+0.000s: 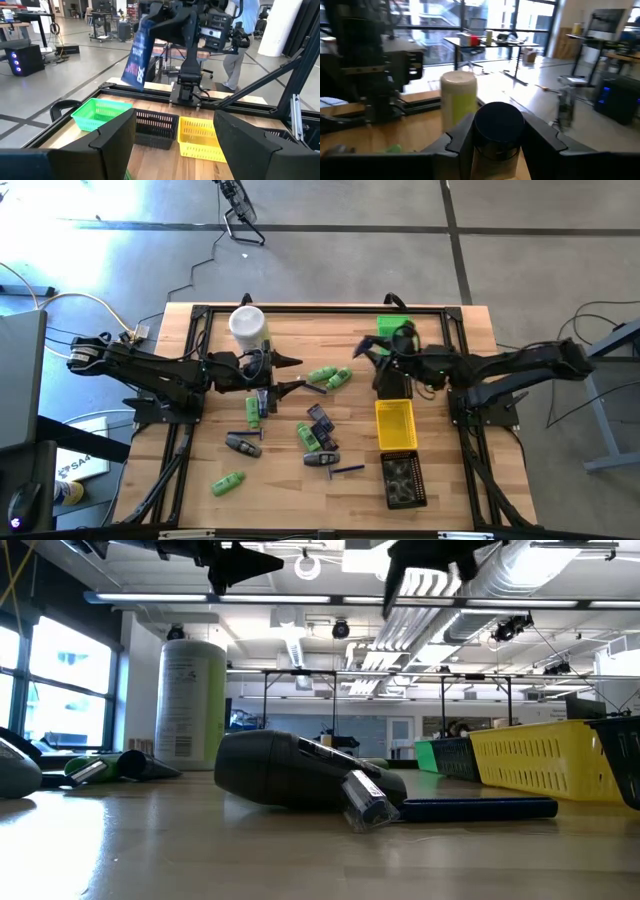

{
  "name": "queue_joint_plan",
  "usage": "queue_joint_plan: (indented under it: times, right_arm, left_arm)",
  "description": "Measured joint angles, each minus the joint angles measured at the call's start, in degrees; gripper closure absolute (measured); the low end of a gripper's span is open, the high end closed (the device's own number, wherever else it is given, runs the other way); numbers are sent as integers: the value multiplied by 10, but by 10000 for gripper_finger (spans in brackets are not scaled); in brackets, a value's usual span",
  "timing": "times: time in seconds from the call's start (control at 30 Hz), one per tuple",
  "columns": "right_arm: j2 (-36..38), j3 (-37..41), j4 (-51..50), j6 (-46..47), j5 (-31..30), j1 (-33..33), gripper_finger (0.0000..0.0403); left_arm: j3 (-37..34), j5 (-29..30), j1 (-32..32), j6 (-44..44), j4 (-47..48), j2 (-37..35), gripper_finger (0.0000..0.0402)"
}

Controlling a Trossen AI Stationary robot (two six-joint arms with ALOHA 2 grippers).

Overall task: Pick & Place Travel size toiletries
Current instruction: Put the blue shave cream into the green basket

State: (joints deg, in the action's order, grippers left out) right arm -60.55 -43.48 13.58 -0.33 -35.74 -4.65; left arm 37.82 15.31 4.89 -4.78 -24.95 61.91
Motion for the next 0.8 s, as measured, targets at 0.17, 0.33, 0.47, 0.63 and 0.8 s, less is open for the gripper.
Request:
queue_joint_plan:
  times: [0.17,0.33,0.47,0.63,0.8]
  right_arm:
    - [53,0,-74,0,-104,-29,269]
    - [84,-1,-122,4,-158,-35,277]
    - [84,-1,-155,21,-157,-14,274]
    - [61,9,-216,74,-157,44,273]
    - [34,36,-221,102,-146,110,275]
  left_arm:
    - [0,0,0,0,1,0,140]
    - [0,5,0,0,3,0,140]
    - [0,7,0,0,6,0,140]
    - [0,9,0,0,7,0,140]
    - [0,9,0,0,8,0,140]
